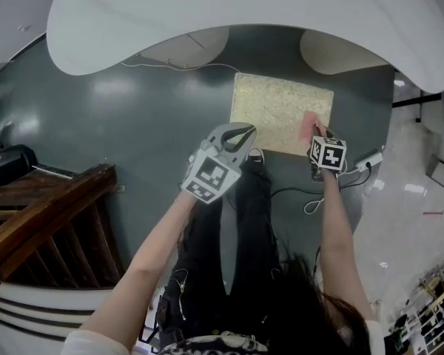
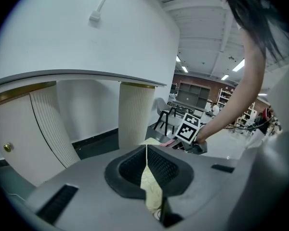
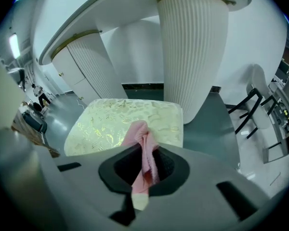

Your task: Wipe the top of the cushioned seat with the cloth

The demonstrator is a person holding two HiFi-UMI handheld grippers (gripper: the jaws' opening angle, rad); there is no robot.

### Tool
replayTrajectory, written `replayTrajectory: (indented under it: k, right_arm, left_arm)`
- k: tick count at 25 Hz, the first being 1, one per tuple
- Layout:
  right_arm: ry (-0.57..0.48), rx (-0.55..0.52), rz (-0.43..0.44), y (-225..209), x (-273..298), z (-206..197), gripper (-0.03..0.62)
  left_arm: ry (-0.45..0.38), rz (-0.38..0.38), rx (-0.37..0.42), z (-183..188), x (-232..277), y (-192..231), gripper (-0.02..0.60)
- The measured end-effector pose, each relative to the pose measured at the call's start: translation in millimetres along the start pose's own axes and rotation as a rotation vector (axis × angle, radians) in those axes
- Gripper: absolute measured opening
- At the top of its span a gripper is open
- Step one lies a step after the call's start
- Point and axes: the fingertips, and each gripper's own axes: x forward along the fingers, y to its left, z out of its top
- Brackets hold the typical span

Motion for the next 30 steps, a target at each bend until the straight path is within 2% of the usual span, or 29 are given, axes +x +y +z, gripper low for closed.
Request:
replayTrajectory:
  k: [7,13,18,24,30]
  right_arm:
    - [0.011,0.03,-0.058,-59.4,-15.0,-17.1,0.012]
    - [-0.02,0.013,-0.023,-47.8,-25.0,-11.8,0.012]
    - [-0.08,-0.026,0.066,7.6,-26.2,4.4,0.012]
    - [-0.083,-0.158,0.195,115.1,-17.9,1.3,0.012]
    - [-0.071,-0.192,0.293,211.6,-9.5,-10.3,0.012]
  left_arm:
    - [0.011,-0.008,0.004,1.9,16.8,-24.0,0.006]
    - [0.025,-0.006,0.009,3.5,16.1,-32.4,0.006]
    - [0.028,0.016,-0.001,-3.2,4.3,-21.7,0.006]
    - [0.016,0.058,-0.024,-22.7,-32.4,0.3,0.006]
    - [0.019,0.094,-0.061,-55.2,-72.1,15.7,0.006]
